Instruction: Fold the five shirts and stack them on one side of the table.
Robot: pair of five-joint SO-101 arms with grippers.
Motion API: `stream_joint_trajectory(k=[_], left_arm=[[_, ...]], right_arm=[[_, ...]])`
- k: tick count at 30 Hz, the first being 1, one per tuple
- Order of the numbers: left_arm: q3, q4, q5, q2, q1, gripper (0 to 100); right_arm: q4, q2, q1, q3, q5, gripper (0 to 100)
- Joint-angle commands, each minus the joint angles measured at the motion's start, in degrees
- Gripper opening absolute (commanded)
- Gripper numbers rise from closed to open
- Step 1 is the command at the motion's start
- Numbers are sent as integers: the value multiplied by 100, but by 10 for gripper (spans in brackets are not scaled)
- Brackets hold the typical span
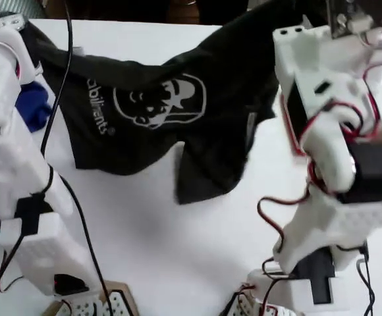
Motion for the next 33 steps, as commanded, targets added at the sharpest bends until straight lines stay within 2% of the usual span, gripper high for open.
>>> stream_joint_trajectory(k=[1, 6, 14, 19, 23, 29, 33], left_arm=[[-163, 114, -44, -422, 9, 24], [259, 114, -44, -870, 9, 24], [3881, 70, -53, -3103, 9, 24], [5578, -378, -88, -4510, 9, 25], [6633, -695, -791, -5284, 44, 25], [7020, -914, -765, -6110, 0, 25], [6870, -1002, -738, -6374, -352, 25]], right_arm=[[215, -409, 13, -202, 35, 19], [488, -708, 48, -193, 35, 19], [585, -901, 4, -193, 35, 19], [998, -954, -4, -149, -18, 19], [1174, -963, 40, -202, 18, 19], [1226, -1622, 48, -202, 44, 19], [945, -1851, 321, -149, 536, 19]])
